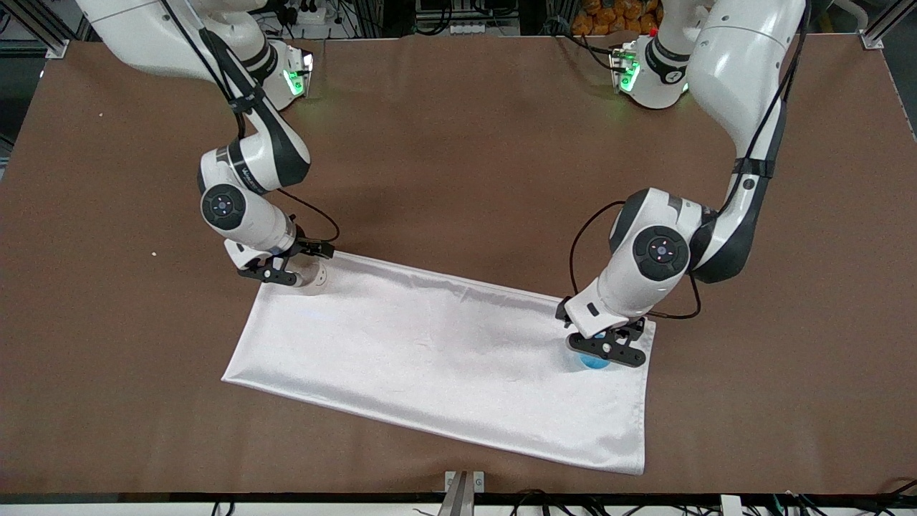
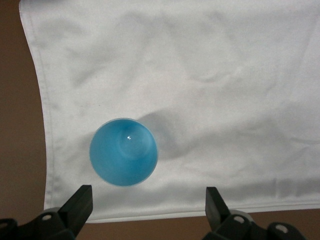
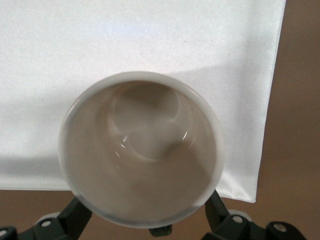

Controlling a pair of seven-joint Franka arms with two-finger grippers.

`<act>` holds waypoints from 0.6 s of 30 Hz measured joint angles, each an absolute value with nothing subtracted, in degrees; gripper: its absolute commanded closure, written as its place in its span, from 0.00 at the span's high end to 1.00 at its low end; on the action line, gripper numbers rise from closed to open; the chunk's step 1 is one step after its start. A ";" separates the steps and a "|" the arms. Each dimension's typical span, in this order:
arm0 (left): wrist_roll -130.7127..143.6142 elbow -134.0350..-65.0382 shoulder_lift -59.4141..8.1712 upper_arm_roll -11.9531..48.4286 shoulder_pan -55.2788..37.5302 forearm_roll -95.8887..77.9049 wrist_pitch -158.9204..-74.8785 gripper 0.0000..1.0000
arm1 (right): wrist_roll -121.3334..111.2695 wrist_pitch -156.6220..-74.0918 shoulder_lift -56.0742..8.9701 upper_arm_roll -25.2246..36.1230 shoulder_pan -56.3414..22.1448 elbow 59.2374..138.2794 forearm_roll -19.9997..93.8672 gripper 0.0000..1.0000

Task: Place blue cup into white mug on table

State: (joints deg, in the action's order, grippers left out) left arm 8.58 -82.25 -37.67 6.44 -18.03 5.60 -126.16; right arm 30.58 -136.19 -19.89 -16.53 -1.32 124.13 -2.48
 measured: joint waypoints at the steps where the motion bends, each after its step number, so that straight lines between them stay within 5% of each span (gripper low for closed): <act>1: 8.41 -82.18 -37.88 6.43 -18.03 5.60 -126.37 1.00 | 30.58 -136.40 -19.89 -16.47 -1.32 124.12 -2.77 0.93; 11: 7.14 -81.71 -40.45 6.41 -18.07 5.60 -130.52 1.00 | 30.45 -139.10 -19.88 -16.05 -1.32 124.07 -3.92 0.30; 18: 4.43 -81.47 -42.23 6.41 -18.04 5.60 -132.52 1.00 | 30.44 -139.22 -19.89 -16.05 -1.34 124.07 -4.67 0.03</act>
